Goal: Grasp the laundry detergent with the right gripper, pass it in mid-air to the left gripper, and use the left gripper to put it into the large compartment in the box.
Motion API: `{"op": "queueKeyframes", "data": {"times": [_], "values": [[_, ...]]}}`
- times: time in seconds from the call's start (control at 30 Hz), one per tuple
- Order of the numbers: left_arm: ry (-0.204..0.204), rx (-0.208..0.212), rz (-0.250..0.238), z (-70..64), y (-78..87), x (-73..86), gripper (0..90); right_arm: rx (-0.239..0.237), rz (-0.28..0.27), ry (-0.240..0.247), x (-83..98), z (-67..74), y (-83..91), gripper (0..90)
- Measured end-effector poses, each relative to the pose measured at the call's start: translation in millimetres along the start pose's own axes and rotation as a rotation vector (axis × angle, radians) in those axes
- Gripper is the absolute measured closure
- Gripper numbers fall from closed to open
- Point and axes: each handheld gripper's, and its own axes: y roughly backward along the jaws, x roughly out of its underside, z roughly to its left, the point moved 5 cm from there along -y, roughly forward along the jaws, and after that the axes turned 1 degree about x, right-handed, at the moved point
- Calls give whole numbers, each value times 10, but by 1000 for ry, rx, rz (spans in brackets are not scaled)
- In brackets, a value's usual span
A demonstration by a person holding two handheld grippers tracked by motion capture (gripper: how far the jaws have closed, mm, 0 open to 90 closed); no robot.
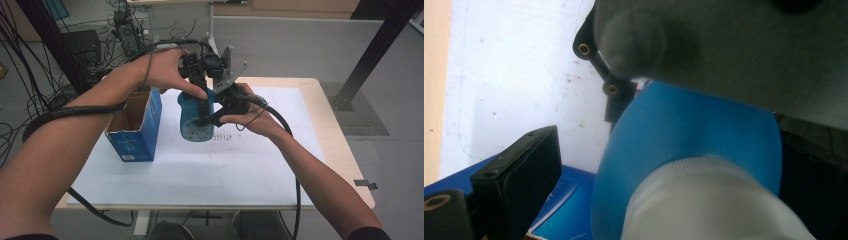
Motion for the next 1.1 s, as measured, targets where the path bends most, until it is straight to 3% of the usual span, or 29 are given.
{"op": "queueKeyframes", "data": {"times": [1.1], "values": [[-5,-2,6,-4,-5,-5,53,1,-1,-5,-6,14,23,442]]}}
